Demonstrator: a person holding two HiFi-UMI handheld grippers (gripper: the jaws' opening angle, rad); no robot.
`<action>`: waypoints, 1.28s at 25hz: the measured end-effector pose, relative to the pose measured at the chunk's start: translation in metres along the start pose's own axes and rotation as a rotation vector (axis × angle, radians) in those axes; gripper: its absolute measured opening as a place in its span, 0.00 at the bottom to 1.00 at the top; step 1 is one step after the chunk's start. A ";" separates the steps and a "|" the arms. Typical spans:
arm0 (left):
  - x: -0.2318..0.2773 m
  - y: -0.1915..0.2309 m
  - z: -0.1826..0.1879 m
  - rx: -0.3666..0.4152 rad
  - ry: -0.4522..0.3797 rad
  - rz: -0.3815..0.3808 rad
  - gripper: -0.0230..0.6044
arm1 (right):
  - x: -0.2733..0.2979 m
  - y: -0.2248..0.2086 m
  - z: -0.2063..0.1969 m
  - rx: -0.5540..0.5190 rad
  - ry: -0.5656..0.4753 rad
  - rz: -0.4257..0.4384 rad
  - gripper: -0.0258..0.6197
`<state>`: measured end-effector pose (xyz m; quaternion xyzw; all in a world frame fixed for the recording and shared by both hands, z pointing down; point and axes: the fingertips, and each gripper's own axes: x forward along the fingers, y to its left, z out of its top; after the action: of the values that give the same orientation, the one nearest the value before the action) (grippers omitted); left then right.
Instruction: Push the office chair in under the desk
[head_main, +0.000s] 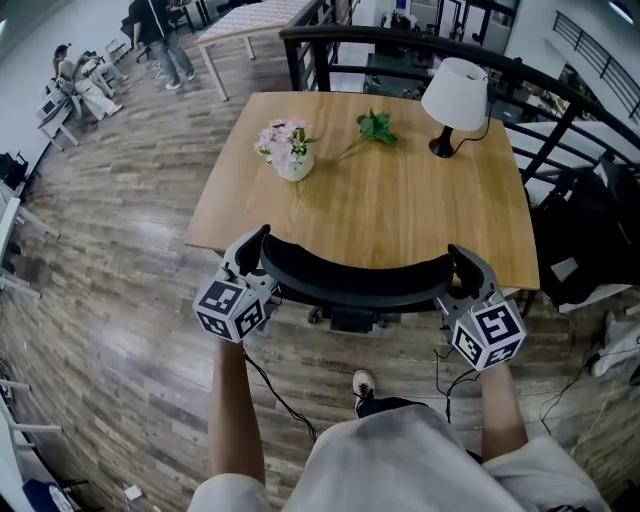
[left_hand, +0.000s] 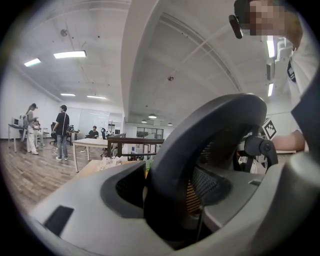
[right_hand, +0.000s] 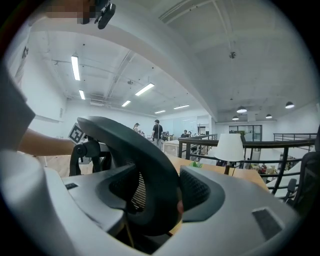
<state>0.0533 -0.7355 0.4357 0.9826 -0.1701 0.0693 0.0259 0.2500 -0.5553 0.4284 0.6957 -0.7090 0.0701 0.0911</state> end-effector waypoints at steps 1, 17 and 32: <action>0.000 0.002 0.000 -0.001 0.001 -0.002 0.51 | 0.002 0.001 -0.001 -0.003 -0.001 0.002 0.45; 0.008 0.022 0.006 0.018 -0.007 -0.036 0.51 | 0.028 0.006 -0.002 -0.029 -0.015 0.097 0.46; 0.003 0.022 0.003 0.043 -0.019 -0.017 0.52 | 0.027 0.010 -0.006 -0.001 0.052 0.100 0.47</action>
<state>0.0491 -0.7574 0.4342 0.9850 -0.1605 0.0636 0.0037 0.2396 -0.5798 0.4403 0.6574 -0.7402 0.0923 0.1064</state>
